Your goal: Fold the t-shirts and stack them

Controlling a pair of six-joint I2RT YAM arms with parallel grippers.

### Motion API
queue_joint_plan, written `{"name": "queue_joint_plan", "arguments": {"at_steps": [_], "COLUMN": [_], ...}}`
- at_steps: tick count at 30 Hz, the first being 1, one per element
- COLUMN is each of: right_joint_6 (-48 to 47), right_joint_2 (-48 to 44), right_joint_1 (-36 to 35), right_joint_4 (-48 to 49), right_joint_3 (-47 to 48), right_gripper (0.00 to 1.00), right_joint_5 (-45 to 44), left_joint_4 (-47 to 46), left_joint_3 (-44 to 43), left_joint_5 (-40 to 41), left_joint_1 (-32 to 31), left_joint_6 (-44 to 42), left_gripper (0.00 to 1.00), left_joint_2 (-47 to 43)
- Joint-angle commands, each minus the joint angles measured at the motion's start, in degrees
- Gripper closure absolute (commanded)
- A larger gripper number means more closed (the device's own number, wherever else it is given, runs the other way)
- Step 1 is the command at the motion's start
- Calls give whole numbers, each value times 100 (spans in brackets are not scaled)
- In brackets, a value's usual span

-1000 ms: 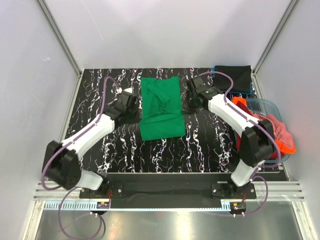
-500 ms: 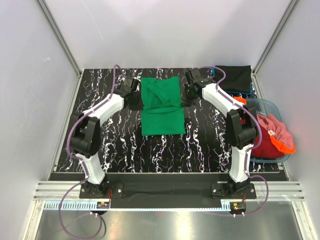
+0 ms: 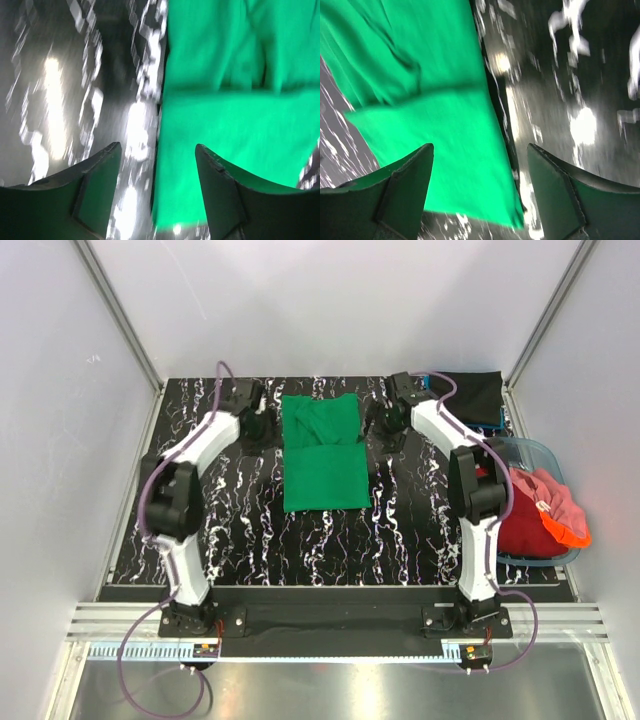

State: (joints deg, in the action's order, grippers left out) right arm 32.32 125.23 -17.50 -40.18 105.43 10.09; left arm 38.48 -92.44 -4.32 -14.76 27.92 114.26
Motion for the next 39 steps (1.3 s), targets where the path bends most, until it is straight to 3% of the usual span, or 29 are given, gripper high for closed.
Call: {"name": "queue_joint_plan", "arguments": {"at_steps": [1,9,15,22,31,39], "right_joint_6": [-103,73,-32,117,117,205], "right_joint_2": [-1043,-2528,-3636,-4269,-4375,-4516], "right_joint_1": [-253,-369,-369,-360,-360,-360], "right_joint_4": [194,967,1573,2084,3007,3965], "right_joint_3": [-732,-3175,-4644,-5620,-6385,-7089], "right_gripper": [18,18,17,16,16,16], "right_joint_5": [90,257,310,195,433,441], "left_joint_4": [91,-1613,-2994,-3417,-4163,-4507], "left_joint_3": [881,4255,5832,6335,7038,7521], "left_joint_5": [71,-517,-684,-676,-834,-465], "left_joint_1": [-26,-386,-659,-738,-791,-809], "left_joint_6": [-42,565,1136,1259,1242,1268], "left_gripper": [34,35,35,37,37,37], "left_joint_2": [-1630,-3461,-4490,-4754,-4974,-5309]}}
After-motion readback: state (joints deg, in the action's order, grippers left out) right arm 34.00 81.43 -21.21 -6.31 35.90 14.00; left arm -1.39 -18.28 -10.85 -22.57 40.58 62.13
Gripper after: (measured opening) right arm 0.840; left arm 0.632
